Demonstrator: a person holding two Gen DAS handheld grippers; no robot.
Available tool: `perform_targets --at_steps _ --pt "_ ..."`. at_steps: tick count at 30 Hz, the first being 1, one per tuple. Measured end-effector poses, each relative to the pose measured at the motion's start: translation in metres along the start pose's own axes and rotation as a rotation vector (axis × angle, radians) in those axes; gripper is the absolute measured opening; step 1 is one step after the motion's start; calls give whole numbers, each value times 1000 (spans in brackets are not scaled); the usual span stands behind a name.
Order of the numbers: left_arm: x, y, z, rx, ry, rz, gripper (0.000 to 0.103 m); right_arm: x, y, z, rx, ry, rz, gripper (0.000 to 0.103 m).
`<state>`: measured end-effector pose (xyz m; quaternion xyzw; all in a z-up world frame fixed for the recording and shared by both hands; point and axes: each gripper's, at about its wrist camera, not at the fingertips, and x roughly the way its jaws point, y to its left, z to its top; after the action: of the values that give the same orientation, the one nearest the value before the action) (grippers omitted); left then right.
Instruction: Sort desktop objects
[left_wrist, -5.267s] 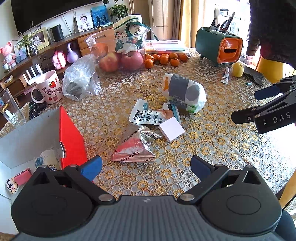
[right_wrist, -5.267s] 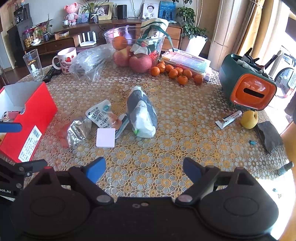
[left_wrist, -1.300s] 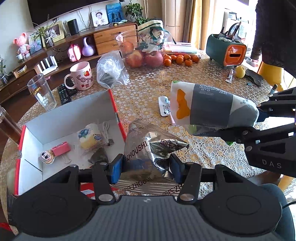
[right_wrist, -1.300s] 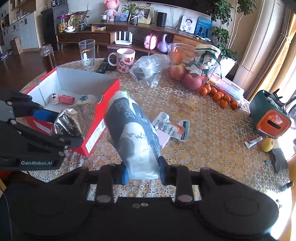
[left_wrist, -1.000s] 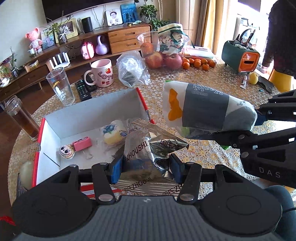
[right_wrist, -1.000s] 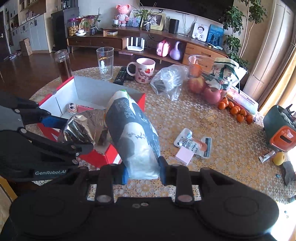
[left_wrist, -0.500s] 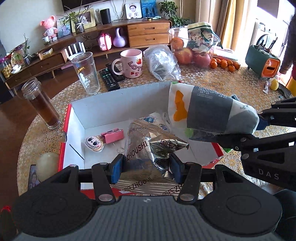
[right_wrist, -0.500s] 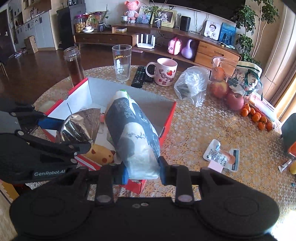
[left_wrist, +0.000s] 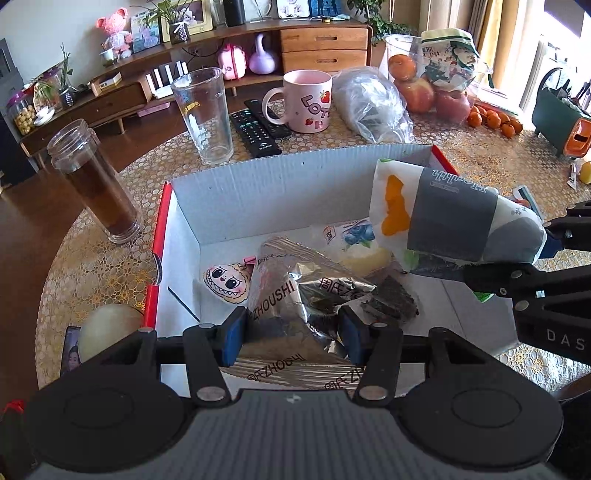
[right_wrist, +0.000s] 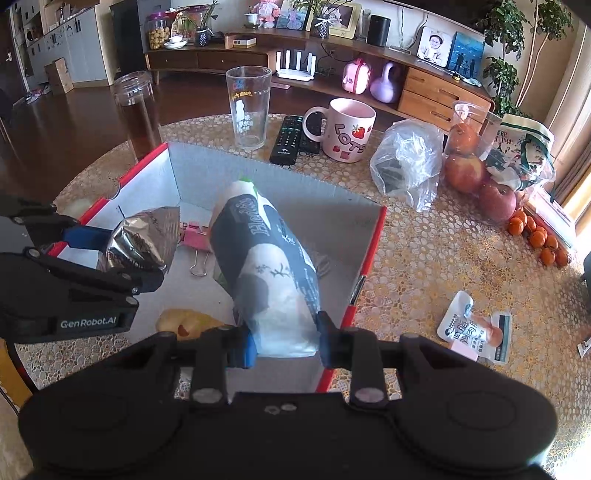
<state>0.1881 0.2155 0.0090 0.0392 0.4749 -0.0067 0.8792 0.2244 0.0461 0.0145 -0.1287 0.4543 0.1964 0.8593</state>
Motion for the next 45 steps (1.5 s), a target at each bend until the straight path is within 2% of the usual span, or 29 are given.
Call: perform_targets --at_steps 10,20,24,28,29,31,34,36,41,45 --pt "36 5 1 10 37 -6 52 38 4 5 5 45 -8 31" --pt "53 0 -2 27 70 -10 52 48 9 -4 -28 74 -7 35" --pt "51 -2 -2 28 66 -11 52 47 9 -6 -32 79 5 37" --pt "47 -6 -4 38 67 -3 53 43 11 -8 -39 79 18 47" --pt "45 -6 -4 37 65 -2 54 41 12 -9 -41 76 20 51" --pt "40 -6 -4 30 57 5 58 37 13 -10 -45 70 23 53" --pt "32 -6 -3 21 44 16 59 30 12 -13 -47 61 26 55" --pt "26 -6 -3 12 37 25 64 24 11 -14 -46 55 27 56" --pt "9 -10 -4 10 17 37 64 6 10 -18 -49 30 25 64" --pt "-6 -16 -5 17 3 42 64 -9 9 -21 -46 7 28 64"
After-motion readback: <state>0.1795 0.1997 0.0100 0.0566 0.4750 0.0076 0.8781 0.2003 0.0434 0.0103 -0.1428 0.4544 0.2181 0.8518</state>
